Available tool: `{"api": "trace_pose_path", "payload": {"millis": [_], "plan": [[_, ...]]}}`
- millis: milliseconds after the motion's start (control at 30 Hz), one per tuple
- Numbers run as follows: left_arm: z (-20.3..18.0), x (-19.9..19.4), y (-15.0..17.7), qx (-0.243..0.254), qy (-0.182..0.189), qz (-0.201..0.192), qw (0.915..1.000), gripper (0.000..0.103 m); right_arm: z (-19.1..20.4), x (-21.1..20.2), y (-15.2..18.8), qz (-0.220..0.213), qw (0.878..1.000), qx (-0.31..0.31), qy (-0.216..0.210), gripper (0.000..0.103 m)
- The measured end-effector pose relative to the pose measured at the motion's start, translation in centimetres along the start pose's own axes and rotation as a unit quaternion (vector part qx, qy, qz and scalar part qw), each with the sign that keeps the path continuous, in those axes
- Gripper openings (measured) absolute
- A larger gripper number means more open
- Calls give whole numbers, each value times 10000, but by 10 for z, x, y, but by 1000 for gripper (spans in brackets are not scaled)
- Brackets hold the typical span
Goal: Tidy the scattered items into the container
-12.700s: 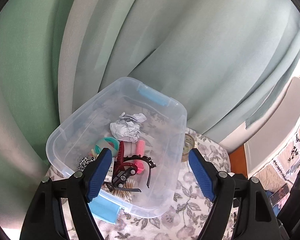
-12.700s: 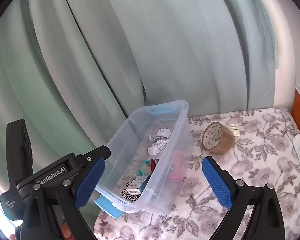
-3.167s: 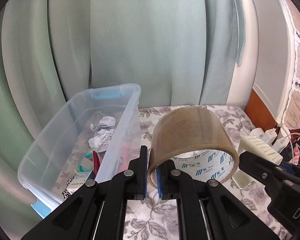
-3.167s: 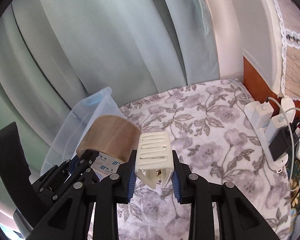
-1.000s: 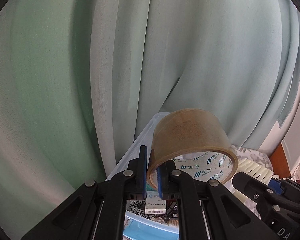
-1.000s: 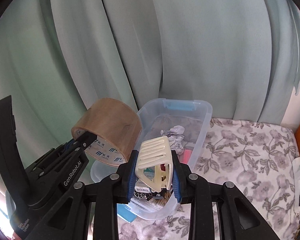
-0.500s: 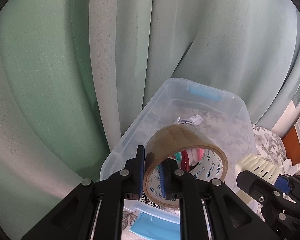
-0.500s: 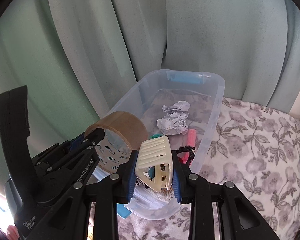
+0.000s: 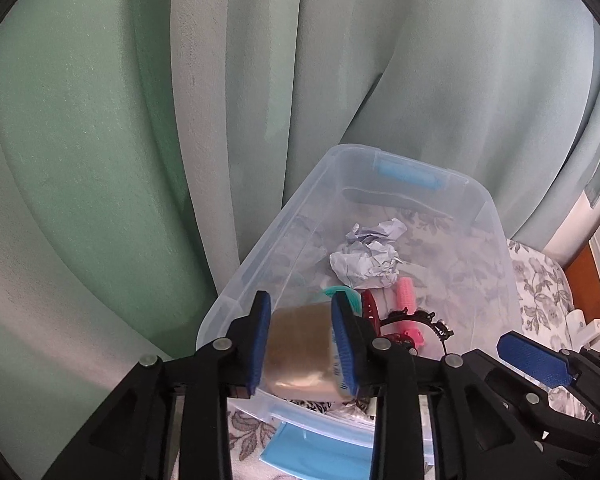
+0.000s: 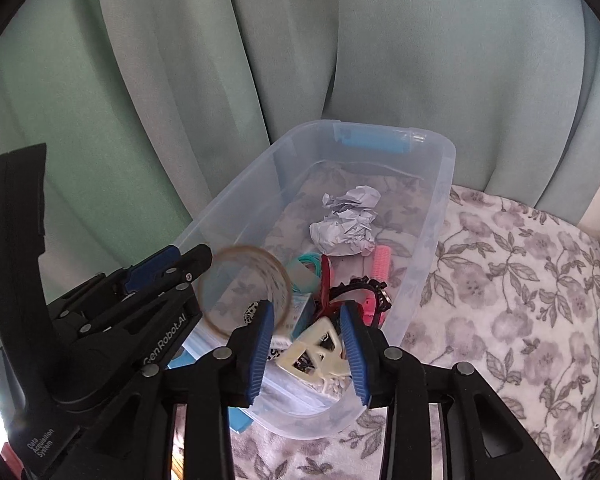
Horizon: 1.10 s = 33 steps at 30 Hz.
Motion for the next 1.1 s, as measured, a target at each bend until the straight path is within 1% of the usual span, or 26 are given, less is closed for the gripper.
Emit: {"api": "trace_pose_path", "payload": {"millis": [33,67,133,167,200,267,367,500,567,700,800,900,1000,1100], "plan": [[-2,5,-1,-14,9,-9,10000,43,-1,0,0,0,10000,16,16,45],[1,0,-1,-36,10,-13,10000,44,-2,0,0,2,10000,31,23,47],[1,1,-2,-64,11,-12,10000,45,-3,0,0,-4,10000,56,22,52],[3,-6,-1,-71,12,-8,10000,46,-3,-1,0,-10,10000,58,27,53],[3,-6,-1,-74,4,-6,10000,47,-3,-1,0,-14,10000,55,26,55],[6,-13,0,-88,-9,-3,10000,52,-3,-2,0,-16,10000,53,29,57],[6,-13,-1,-131,-9,1,9999,57,-3,-4,1,-31,10000,65,19,60],[5,-16,-2,-151,7,-15,9999,61,-3,-8,1,-70,10000,67,23,64],[5,-16,-2,-150,18,-18,9999,65,-3,-11,2,-110,9999,75,53,66],[6,-25,-4,-142,81,-59,9998,70,-6,-20,2,-195,9997,117,83,71],[4,-35,-5,-95,87,-117,9998,76,-10,-27,3,-254,9995,166,111,77],[-1,-45,-5,-46,178,-156,9997,78,-15,-36,5,-324,9991,234,154,84],[-7,-53,-4,5,353,-129,9993,80,-23,-45,9,-389,9985,337,209,91],[-16,-60,-3,67,452,-120,9989,82,-32,-55,13,-433,9976,449,313,96]]}}
Point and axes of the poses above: each gripper's, at about its wrist camera, not at the fingertips, and x roughly the way its jaws point, z to its left, y to its underside, the point moved 3 cm from there along x, roughly the way its jaws point, and after that the axes turned 4 degrees about x, right-handed, at the moved point
